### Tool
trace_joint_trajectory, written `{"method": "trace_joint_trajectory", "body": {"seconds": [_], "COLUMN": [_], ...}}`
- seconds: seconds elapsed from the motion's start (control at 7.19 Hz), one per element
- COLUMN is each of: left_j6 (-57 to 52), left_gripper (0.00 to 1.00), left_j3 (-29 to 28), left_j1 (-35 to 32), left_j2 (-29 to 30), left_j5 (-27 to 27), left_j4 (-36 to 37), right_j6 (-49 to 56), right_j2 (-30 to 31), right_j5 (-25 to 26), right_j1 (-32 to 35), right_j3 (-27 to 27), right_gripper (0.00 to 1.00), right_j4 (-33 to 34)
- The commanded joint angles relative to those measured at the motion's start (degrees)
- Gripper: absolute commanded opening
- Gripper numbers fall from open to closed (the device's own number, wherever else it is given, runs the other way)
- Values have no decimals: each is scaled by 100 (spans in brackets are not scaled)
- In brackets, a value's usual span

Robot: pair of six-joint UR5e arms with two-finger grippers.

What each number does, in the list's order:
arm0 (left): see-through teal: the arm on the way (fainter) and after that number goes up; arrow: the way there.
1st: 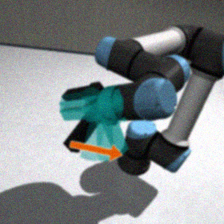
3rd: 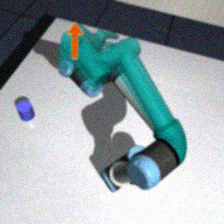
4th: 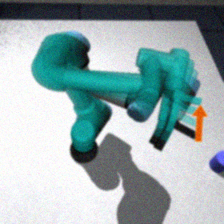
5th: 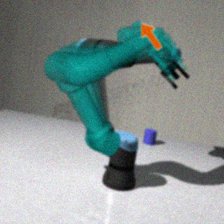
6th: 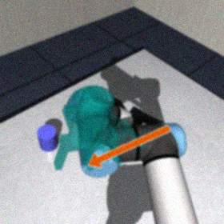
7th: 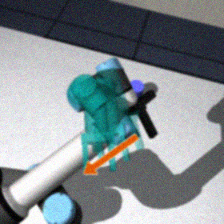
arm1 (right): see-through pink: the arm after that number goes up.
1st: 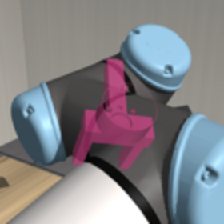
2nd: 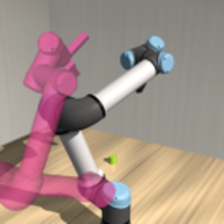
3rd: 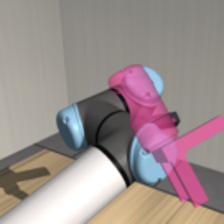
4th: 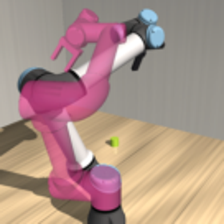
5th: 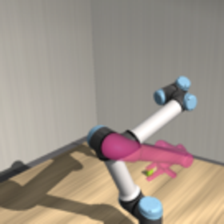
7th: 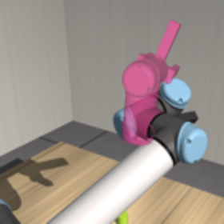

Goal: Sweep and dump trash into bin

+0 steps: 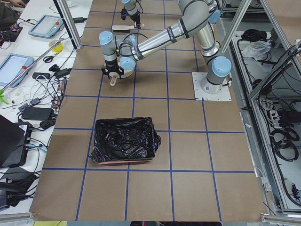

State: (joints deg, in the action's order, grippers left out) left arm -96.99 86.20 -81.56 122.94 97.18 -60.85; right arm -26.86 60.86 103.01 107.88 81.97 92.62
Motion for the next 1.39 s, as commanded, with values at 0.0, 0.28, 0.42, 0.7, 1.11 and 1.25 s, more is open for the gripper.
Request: {"method": "trace_joint_trajectory", "body": {"seconds": [0.0,0.28,0.42,0.7,1.11,1.25], "left_j6": [13,101,118,136,188,189], "left_gripper": [43,31,27,25,16,14], "left_j3": [-25,-77,-86,-60,-60,-95], "left_j1": [-26,-44,-53,-70,-140,-149], "left_j2": [55,55,55,90,99,90], "left_j5": [109,74,56,-49,38,143], "left_j4": [29,38,73,239,319,319], "right_j6": [5,40,32,5,-13,-13], "right_j2": [-57,-57,-22,-22,92,92], "right_j5": [9,0,0,0,-88,-97], "right_j1": [-3,-4,-12,-12,5,5], "right_j3": [12,12,3,3,3,3], "right_gripper": [0,0,0,0,0,0], "right_j4": [-24,-33,-42,-51,-130,-121]}}
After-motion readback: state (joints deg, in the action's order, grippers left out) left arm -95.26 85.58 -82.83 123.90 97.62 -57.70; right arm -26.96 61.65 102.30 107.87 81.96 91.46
